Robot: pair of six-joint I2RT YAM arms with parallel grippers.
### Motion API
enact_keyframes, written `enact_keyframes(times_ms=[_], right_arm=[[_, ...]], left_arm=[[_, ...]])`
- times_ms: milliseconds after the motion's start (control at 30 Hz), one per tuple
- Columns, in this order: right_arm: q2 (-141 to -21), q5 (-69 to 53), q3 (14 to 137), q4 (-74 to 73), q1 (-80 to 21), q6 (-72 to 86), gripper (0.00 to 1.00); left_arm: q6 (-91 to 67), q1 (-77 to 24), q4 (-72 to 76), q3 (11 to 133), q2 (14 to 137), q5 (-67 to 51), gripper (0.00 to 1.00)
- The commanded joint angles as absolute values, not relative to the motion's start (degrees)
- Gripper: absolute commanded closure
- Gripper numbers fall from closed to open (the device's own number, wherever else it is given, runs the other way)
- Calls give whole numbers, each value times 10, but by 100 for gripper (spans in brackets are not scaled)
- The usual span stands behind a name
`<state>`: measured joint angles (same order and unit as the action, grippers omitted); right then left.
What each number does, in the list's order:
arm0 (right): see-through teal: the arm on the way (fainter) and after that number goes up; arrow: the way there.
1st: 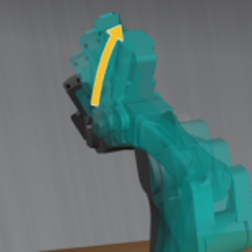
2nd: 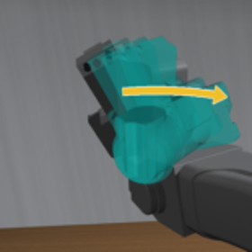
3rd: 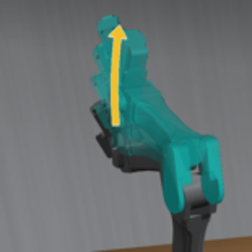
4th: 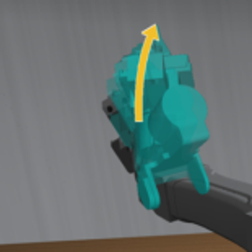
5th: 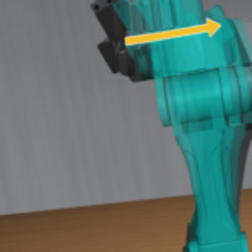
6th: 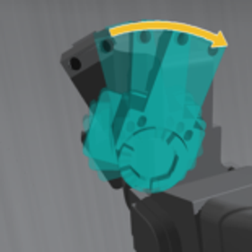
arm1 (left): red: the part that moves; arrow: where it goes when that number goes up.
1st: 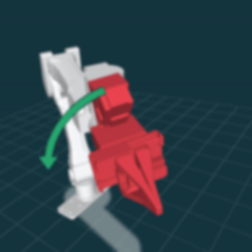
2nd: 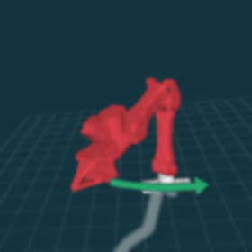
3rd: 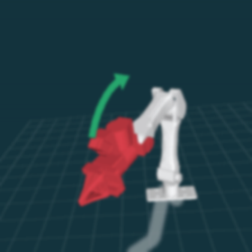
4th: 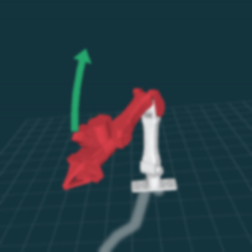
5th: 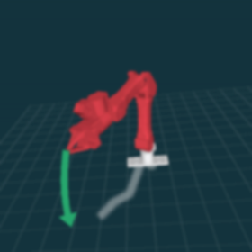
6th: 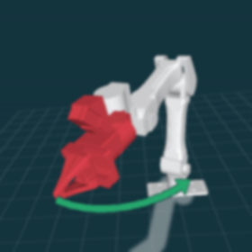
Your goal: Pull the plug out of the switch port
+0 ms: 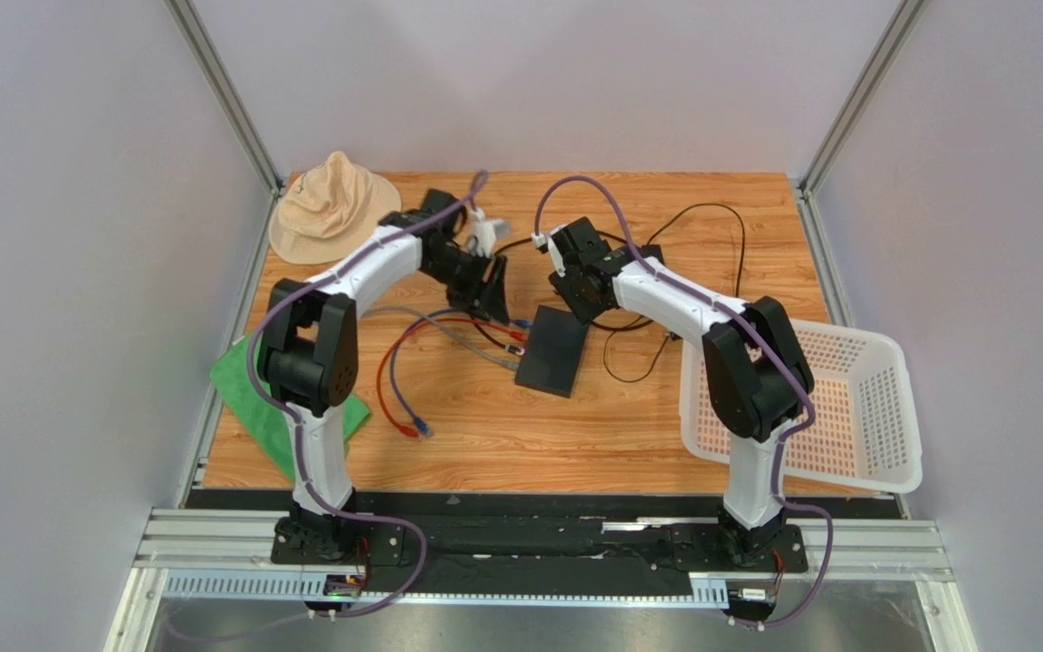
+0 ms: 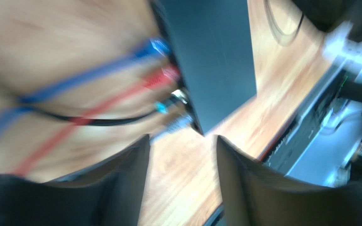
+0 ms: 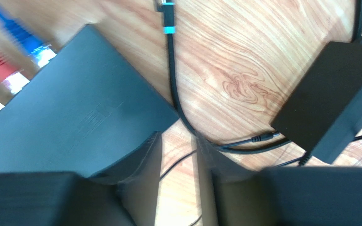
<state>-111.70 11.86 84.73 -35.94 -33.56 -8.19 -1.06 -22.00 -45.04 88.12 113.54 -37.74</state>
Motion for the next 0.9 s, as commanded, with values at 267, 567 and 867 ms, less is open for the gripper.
enact_keyframes(times_ms=[267, 567, 867], right_arm=[[-1057, 8, 831, -378, -323, -126, 20], [-1070, -135, 837, -418, -284, -65, 8], [-1137, -230, 860, -458, -269, -47, 20]], left_arm=[[55, -127, -492, 1157, 1301, -532, 42], [24, -129, -471, 1167, 1360, -538, 46], [-33, -146, -417, 1087, 1358, -546, 46]])
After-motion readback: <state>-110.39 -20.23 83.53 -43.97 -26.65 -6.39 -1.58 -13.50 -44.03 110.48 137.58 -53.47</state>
